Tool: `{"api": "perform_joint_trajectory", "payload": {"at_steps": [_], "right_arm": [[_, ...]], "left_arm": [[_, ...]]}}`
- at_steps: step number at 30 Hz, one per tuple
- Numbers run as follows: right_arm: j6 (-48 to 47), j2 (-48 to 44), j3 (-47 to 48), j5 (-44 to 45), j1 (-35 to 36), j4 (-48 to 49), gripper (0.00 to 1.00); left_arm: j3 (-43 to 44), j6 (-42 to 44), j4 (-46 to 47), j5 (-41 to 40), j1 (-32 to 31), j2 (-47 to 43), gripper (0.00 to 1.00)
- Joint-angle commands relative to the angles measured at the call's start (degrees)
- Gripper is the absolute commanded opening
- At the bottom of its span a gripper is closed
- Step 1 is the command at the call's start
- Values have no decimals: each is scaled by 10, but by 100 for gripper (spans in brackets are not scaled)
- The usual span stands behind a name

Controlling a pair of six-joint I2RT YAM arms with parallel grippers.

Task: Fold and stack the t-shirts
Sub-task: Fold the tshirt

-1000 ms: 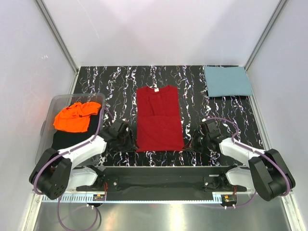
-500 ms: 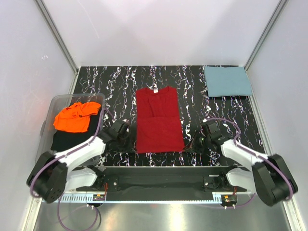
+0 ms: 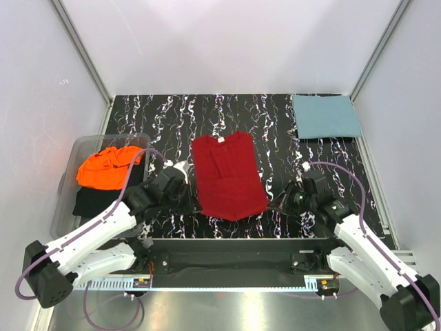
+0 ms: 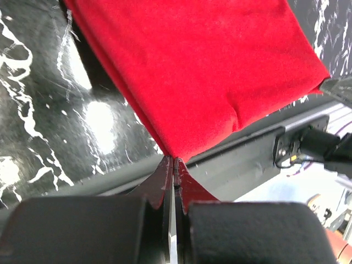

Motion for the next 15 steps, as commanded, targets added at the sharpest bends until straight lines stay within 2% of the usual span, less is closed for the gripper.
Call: {"api": "perform_joint_trajectory", "payload": {"at_steps": [1,4,6,11,15], "right_arm": [[-11,-23,49,24,6,-66,0],[-20,-29,79,37,6,-82,0],[-34,-20,100,59,6,-83,0],[-99,106,188,113,5,-78,0],[-166,200,268,109,-9,-48,0]], "left_arm": [[53,-13,-39,-28,-22,-14,0],[75,-15,-64,-52,-27,-13,0],[94,0,-88,-97,-25,11,0],[181,53,-103,-113,11,83,0],[245,105,-103,-102,74,148,0]]}}
